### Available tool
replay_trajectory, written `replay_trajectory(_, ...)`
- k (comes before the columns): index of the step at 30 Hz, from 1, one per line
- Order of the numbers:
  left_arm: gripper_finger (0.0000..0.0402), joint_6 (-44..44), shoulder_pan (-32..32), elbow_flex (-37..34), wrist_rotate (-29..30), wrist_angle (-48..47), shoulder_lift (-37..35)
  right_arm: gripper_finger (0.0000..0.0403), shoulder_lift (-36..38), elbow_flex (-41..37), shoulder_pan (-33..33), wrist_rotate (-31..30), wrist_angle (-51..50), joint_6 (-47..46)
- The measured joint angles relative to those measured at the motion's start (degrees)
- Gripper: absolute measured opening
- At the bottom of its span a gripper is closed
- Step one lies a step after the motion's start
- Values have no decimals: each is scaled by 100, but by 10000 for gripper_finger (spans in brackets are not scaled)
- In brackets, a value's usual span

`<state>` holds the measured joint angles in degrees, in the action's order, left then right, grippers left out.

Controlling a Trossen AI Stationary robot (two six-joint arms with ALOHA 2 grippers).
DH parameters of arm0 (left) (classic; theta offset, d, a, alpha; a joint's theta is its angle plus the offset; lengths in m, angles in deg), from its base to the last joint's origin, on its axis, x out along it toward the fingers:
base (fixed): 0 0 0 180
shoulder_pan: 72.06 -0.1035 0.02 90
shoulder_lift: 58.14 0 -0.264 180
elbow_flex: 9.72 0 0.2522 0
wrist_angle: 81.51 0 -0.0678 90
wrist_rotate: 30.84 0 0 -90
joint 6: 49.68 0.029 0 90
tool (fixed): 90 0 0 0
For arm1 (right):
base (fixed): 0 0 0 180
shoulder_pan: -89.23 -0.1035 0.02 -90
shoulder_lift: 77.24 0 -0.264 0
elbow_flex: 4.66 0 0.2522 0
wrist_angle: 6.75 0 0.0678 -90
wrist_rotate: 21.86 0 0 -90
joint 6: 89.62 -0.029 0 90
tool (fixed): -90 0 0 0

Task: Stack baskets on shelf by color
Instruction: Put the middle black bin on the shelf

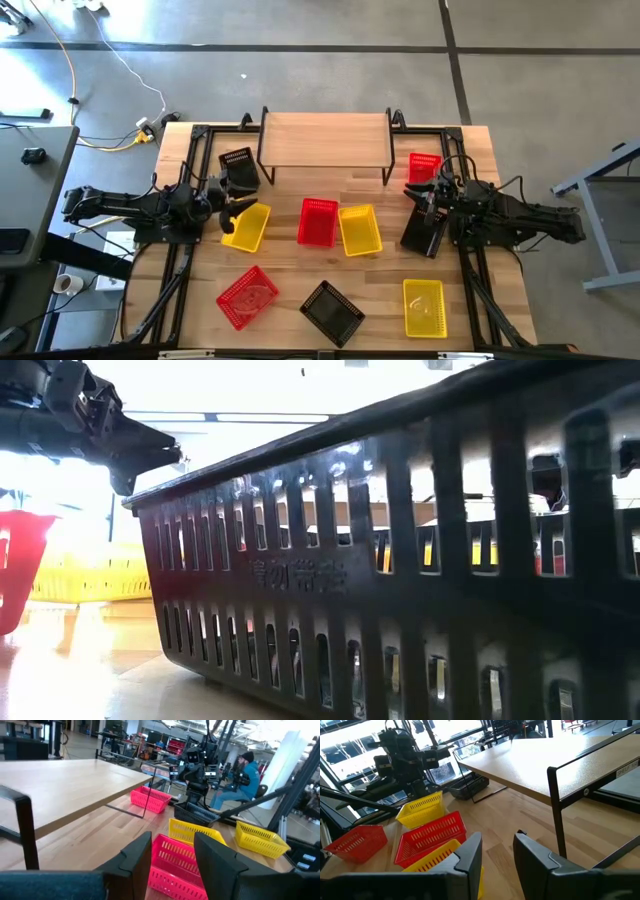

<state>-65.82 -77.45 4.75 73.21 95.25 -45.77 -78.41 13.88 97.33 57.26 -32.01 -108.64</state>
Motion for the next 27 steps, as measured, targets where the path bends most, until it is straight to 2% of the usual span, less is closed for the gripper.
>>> replay_trajectory(6, 137, -1836, 0, 1, 458, 9, 0, 98, 2, 0, 0, 3, 9, -176)
replay_trajectory(10, 137, -2445, 0, 0, 464, 9, 0, 98, 0, 0, 0, 5, 9, -772)
replay_trajectory(17, 137, -2571, 0, 0, 464, 9, 0, 98, 0, -2, 0, 7, 195, -815)
replay_trajectory(27, 137, -2574, 0, 0, 462, 9, 0, 98, 2, 5, 0, 42, 1315, -1187)
